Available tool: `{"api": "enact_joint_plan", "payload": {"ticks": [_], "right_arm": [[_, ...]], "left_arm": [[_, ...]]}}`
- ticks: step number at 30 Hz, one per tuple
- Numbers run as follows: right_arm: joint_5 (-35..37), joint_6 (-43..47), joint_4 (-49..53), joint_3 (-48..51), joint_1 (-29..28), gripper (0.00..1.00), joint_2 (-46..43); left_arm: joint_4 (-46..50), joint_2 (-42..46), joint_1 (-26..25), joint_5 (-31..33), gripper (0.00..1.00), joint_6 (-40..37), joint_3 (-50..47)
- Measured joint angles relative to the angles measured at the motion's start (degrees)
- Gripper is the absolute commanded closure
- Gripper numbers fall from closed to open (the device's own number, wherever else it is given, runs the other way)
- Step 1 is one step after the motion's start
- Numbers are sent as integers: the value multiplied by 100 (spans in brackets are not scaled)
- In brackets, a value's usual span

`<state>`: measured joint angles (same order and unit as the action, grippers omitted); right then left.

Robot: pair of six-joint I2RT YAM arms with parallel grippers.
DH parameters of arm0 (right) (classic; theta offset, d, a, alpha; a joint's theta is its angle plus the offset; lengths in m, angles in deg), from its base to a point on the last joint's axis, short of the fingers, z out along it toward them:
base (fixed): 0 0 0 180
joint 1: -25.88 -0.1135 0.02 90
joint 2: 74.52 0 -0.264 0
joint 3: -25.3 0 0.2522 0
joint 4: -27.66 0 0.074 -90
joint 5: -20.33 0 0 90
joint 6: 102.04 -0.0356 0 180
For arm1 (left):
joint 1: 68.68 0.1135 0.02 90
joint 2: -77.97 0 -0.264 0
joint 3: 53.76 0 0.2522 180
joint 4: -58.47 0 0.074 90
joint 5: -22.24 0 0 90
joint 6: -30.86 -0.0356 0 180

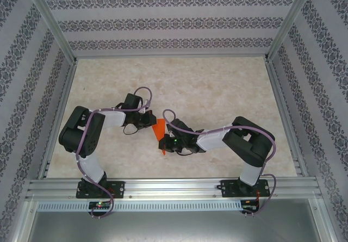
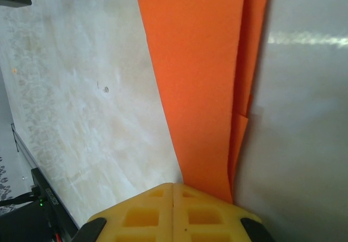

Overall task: Fold a paper plane with a square sheet of paper (pick it up from the middle)
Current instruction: Fold the wing for the fifth time at the center of the table.

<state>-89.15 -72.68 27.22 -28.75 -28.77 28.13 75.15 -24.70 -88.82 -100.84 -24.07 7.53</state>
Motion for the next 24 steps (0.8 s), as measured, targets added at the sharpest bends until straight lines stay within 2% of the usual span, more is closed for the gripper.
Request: {"api": "enact_joint_plan", "payload": {"ticks": [14,24], "right_arm": [[-17,103,-66,33,2,100,-2],[-249,485,70,-37,24,100,13]], "left_arm": [[719,-282,330,101,100,-466,649],[1156,-33,693,612,98,-610,1040]]}}
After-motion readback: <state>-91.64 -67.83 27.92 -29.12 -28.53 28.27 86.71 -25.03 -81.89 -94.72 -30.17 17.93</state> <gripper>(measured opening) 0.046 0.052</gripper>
